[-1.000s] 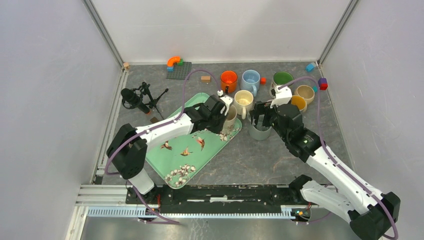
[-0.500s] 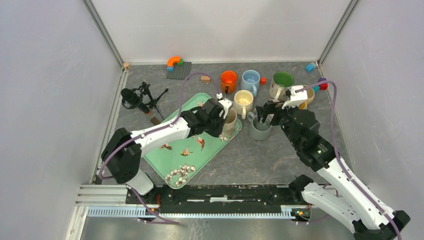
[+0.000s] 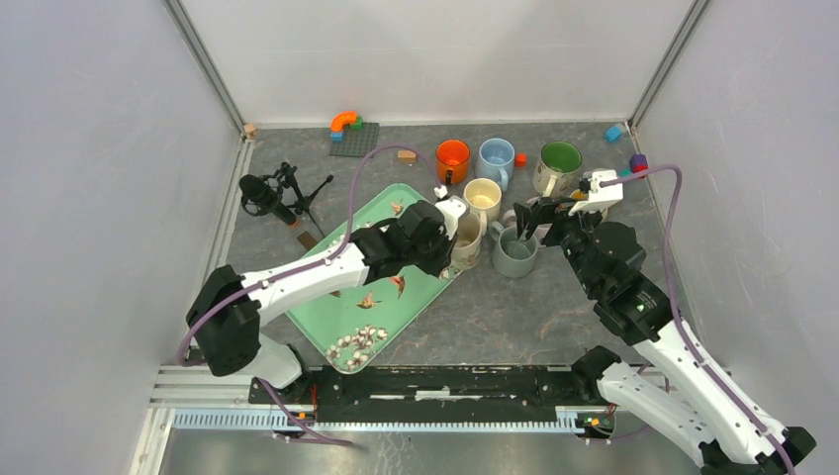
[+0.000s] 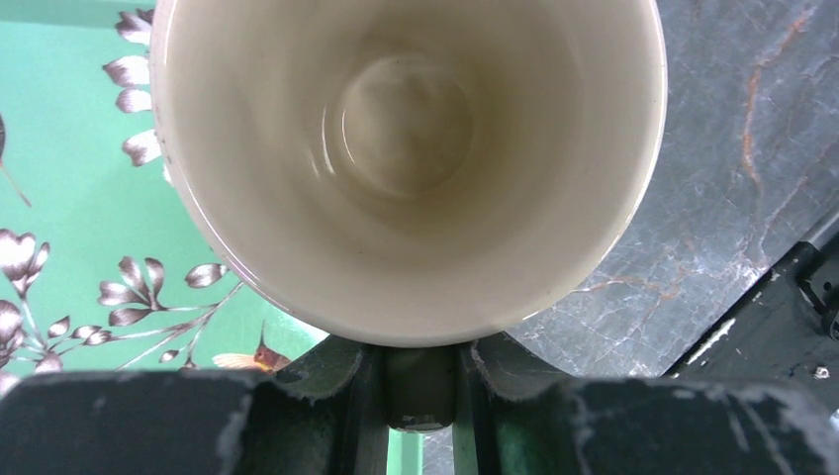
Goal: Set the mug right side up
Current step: Move the cup to the center of the board.
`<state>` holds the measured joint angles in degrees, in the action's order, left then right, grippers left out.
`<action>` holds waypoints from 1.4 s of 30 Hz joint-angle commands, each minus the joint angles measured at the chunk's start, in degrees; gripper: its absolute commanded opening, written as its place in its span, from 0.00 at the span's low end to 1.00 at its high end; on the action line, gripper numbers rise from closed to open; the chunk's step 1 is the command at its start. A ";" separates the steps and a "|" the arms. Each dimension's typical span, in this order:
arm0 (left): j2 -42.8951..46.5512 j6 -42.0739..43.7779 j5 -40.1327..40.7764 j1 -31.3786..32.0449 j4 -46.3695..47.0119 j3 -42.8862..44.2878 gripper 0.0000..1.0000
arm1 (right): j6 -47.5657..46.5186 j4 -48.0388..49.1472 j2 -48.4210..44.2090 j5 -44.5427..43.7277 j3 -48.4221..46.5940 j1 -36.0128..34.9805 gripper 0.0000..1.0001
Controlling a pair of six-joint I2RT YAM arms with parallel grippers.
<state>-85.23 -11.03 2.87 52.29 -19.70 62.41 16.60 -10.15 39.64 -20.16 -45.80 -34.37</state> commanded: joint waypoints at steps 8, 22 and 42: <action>1.11 -1.09 0.26 7.46 9.17 2.00 0.02 | -2.63 1.91 -4.67 -3.68 -4.45 0.25 0.98; -4.78 -1.81 1.69 13.93 8.67 3.57 0.02 | -3.24 1.08 -6.14 -3.79 -4.83 0.21 0.98; -5.07 -1.24 2.12 14.99 8.62 2.93 0.43 | -3.50 0.82 -5.19 -1.60 -4.74 0.23 0.98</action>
<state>-92.75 -11.07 4.01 67.00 -17.52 62.81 14.15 -10.46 34.15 -23.16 -49.06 -34.35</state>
